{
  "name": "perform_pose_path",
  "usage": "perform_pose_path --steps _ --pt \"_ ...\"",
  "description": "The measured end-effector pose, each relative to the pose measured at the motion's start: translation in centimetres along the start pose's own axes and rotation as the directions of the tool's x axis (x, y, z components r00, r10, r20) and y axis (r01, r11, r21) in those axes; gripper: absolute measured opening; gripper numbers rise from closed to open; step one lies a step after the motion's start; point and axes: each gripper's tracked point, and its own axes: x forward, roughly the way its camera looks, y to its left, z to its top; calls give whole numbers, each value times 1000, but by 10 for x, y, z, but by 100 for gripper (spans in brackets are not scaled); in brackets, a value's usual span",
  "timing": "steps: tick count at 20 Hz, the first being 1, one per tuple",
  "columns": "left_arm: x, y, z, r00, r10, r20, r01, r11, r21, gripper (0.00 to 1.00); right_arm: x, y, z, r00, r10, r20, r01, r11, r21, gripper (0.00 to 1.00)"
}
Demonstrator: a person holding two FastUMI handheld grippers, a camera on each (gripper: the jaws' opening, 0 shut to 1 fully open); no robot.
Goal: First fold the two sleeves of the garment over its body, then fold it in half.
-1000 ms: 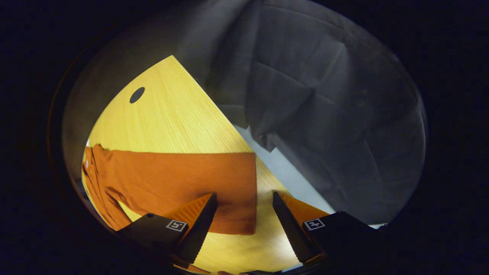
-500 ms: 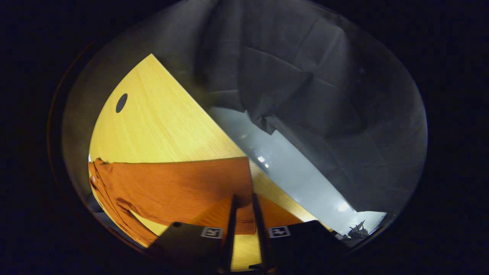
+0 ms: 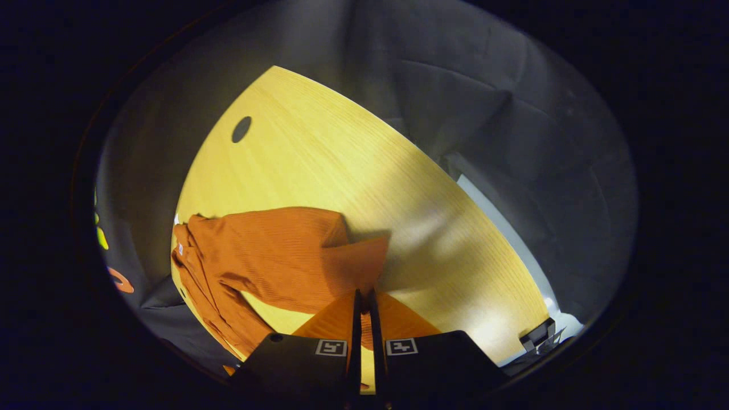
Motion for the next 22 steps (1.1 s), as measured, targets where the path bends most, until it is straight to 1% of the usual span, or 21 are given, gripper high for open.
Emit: perform_pose_path --steps 3,4,5,7,10,11,12,14,18,22 --pt "2 23 -2 1000 -1 4 1 1000 8 99 -28 28 11 996 11 86 -9 1000 -23 10" --pt "2 29 -3 1000 -5 7 5 1000 5 98 -35 42 12 994 24 109 -20 999 -30 7" --pt "2 37 -6 1000 -5 6 5 1000 3 99 -43 57 10 992 43 122 -39 999 -38 10" --pt "3 52 -12 1000 -3 5 3 1000 0 98 -58 88 7 987 83 136 -76 995 -58 10" --pt "2 73 -17 1000 -5 8 5 1000 -22 98 -74 148 -7 978 142 152 -124 984 -125 10" --pt "3 83 -17 1000 0 11 0 1000 -30 98 -78 174 -14 974 169 147 -147 978 -149 7" --pt "2 92 -19 1000 4 12 -4 999 -38 98 -79 200 -23 973 186 140 -160 971 -175 10" --pt "2 112 -21 1000 14 13 -14 998 -58 98 -80 249 -44 970 207 126 -174 957 -234 10" --pt "-3 157 -34 998 55 11 -54 995 -88 98 -69 352 -101 966 241 95 -189 907 -376 10" --pt "-3 195 -62 996 87 -22 -90 985 -147 99 -45 437 -172 966 258 -13 -233 851 -471 10"
